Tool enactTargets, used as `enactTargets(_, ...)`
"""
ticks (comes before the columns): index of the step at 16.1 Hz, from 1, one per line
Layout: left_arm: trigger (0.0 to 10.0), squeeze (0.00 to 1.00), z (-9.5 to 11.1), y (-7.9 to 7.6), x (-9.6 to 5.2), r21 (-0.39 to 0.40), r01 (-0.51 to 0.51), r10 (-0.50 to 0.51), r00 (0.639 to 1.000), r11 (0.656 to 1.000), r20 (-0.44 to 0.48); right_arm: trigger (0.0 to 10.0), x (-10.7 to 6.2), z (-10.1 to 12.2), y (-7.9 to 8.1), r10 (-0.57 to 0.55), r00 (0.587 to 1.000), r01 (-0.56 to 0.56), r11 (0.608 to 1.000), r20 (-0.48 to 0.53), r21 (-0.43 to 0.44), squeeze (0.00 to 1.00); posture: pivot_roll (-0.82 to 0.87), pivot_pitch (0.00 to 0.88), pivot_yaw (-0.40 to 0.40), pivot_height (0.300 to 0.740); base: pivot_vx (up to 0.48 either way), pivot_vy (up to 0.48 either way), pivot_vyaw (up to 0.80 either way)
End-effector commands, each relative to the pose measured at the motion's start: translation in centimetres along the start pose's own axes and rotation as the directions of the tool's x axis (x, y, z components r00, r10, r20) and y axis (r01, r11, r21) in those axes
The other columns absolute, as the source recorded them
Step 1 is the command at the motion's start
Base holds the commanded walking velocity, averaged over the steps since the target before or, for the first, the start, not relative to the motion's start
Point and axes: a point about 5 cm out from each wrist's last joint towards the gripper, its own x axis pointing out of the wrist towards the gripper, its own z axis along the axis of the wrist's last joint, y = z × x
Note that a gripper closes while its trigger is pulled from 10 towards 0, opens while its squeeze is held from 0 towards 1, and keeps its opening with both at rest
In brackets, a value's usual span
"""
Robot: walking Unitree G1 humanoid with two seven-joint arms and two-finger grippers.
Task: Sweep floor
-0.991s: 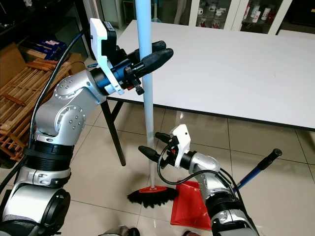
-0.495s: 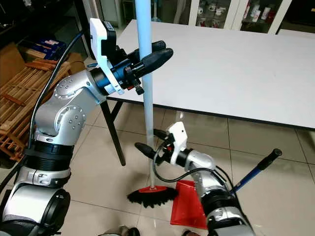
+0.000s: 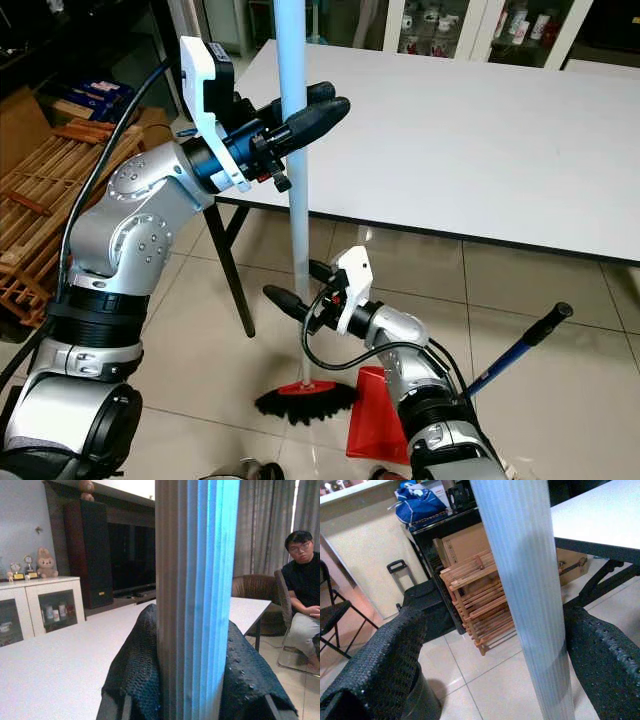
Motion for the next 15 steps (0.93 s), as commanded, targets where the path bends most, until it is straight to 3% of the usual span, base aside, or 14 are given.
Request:
enactTargets(1,10.0,0.0,0.7,-0.3,0.1,0.01,0.024,-0.024,0.999,1.0,0.027,10.0,0.7,0.0,0.5,0.041,0.999,-0.042,0.999,-0.024,-0.027,0.0,0.06,0.033,0.024,0.74,0.0,0.0,0.0)
enactTargets(7,10.0,0.0,1.0,-0.3,0.1,0.015,0.021,-0.022,0.999,1.0,0.031,10.0,0.9,-2.3,1.7,0.042,0.996,-0.042,0.999,-0.077,0.006,0.0,0.06,0.024,0.026,0.74,0.0,0.0,0.0)
enactTargets(15,10.0,0.0,1.0,-0.3,0.1,0.015,0.014,-0.014,0.999,1.0,0.032,10.0,1.3,-2.4,1.8,0.037,0.997,-0.036,0.999,-0.071,0.01,0.0,0.07,0.031,0.024,0.74,0.0,0.0,0.0)
